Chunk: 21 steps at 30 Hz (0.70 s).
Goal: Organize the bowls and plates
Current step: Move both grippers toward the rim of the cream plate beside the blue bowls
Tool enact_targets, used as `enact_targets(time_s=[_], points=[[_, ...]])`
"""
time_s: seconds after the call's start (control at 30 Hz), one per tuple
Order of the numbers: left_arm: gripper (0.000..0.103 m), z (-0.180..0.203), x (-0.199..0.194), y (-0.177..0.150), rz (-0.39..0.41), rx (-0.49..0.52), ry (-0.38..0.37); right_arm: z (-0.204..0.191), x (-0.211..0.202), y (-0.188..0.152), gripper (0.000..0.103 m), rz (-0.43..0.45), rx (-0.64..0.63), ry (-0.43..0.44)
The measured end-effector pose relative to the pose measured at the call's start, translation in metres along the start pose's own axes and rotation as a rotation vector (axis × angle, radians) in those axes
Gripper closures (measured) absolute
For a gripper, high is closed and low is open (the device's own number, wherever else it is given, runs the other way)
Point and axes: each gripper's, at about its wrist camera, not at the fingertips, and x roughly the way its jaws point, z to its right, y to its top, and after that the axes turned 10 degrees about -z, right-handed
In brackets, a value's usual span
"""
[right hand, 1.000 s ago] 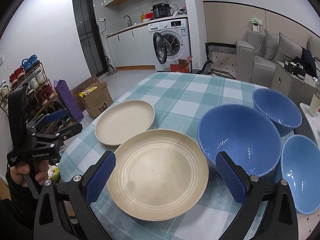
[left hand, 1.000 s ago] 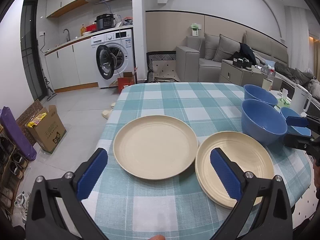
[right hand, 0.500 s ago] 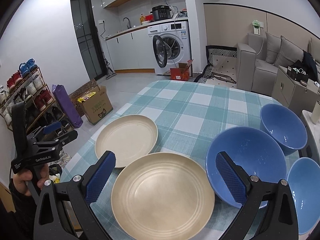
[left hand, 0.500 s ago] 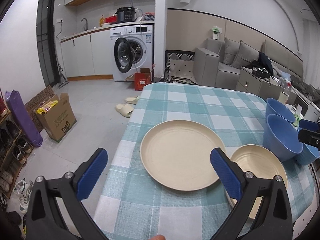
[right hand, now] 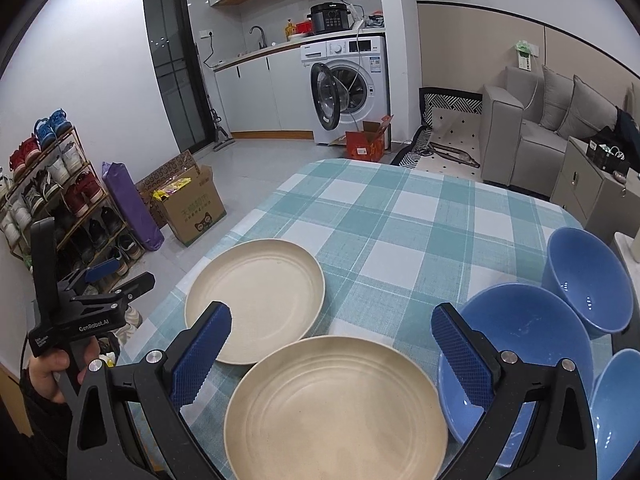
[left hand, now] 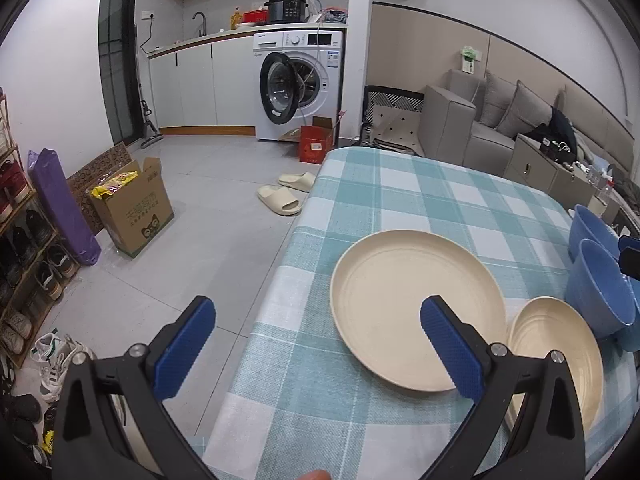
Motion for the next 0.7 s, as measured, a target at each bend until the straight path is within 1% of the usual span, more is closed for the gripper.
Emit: enact_targets(time_s=[0.07, 0.17, 0.3, 0.37, 0.5, 0.57, 0.63, 0.7], points=[[0.0, -0.002, 0.005, -0.001, -0.008, 0.0, 0.0, 0.001, 0.007, 0.003, 0.001, 0.004, 0.004, -0.009], [0.0, -0.003, 0.014, -0.001, -0.026, -0.003, 0.007, 0.005, 0.018, 0.005, 0.001, -0.024, 0.024, 0.002], [0.0, -0.003, 0.024, -0.002, -0.043, 0.0, 0.027, 0.005, 0.031, 0.01, 0.001, -0.039, 0.028, 0.008], [0.0, -0.003, 0.03, -0.003, -0.058, 0.002, 0.022, 0.005, 0.038, 0.012, 0.001, -0.044, 0.032, 0.0], [0.0, -0.004, 0.041, -0.004, -0.084, -0.017, 0.018, 0.002, 0.058, 0.018, 0.001, -0.082, 0.04, 0.004], [0.0, -0.003, 0.045, -0.005, -0.093, -0.013, 0.008, -0.001, 0.069, 0.02, 0.001, -0.097, 0.029, 0.007], [0.0, -0.001, 0.05, -0.005, -0.103, -0.003, 0.02, -0.003, 0.08, 0.023, 0.001, -0.113, 0.034, 0.008], [0.0, -0.001, 0.054, -0.005, -0.114, 0.001, 0.015, -0.006, 0.091, 0.024, 0.001, -0.134, 0.026, 0.016]])
